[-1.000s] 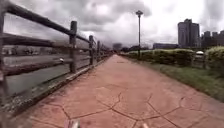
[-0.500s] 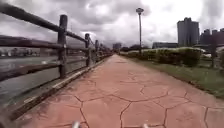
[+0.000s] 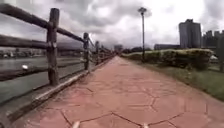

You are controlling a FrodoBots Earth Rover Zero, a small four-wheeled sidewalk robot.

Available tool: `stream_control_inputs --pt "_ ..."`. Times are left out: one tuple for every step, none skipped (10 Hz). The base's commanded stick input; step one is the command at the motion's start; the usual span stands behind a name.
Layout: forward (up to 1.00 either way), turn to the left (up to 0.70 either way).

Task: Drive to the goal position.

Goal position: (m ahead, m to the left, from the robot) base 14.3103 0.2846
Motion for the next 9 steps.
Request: stream_control_inputs --pt "1.00 0.00" --pt "1.00 0.00" --pt "1.00 0.00" --pt "1.00 0.00" --pt "1.00 0.00" --pt "1.00 0.00" --pt "1.00 0.00" --pt "1.00 0.00" --pt "1.00 0.00"
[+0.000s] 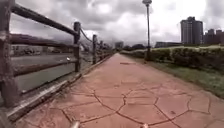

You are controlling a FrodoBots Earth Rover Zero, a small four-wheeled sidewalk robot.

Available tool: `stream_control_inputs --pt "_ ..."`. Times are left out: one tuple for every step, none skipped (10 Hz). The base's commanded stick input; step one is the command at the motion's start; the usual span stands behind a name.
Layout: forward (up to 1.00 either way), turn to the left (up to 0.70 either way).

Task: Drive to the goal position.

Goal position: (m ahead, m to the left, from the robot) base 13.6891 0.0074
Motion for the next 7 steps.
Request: stream_control_inputs --pt "1.00 0.00" --pt "1.00 0.00" --pt "1.00 0.00" --pt "1.00 0.00" --pt "1.00 0.00" --pt "1.00 0.00" --pt "1.00 0.00"
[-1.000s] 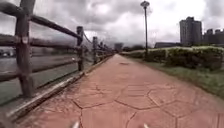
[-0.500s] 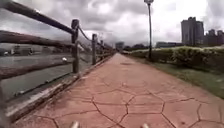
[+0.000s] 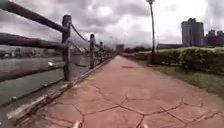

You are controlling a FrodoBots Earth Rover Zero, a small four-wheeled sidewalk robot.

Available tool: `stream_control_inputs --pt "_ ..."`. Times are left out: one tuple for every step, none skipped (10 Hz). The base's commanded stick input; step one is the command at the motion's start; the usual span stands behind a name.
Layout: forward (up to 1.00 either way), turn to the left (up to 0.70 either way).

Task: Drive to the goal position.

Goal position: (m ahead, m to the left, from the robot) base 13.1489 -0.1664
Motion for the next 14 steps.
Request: stream_control_inputs --pt "1.00 0.00" --pt "1.00 0.00" --pt "1.00 0.00" --pt "1.00 0.00" --pt "1.00 0.00" --pt "1.00 0.00" --pt "1.00 0.00" --pt "1.00 0.00" --pt "1.00 0.00" --pt "1.00 0.00" --pt "1.00 0.00" --pt "1.00 0.00" --pt "1.00 0.00" --pt "1.00 0.00"
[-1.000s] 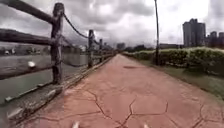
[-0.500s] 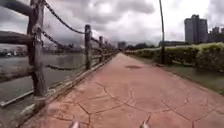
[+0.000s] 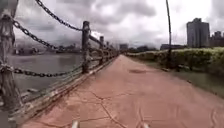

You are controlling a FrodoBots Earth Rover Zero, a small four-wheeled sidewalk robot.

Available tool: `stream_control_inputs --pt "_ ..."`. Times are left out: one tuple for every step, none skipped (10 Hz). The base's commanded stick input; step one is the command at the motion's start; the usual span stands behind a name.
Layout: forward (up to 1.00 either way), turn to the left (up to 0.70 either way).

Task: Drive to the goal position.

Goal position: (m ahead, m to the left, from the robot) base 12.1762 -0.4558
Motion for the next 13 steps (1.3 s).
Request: stream_control_inputs --pt "1.00 0.00" --pt "1.00 0.00" --pt "1.00 -0.04" --pt "1.00 -0.16" --pt "1.00 -0.27" --pt "1.00 -0.27" --pt "1.00 -0.27" --pt "1.00 -0.27" --pt "1.00 -0.23" --pt "1.00 -0.06" --pt "1.00 0.00" --pt "1.00 0.00" --pt "1.00 0.00"
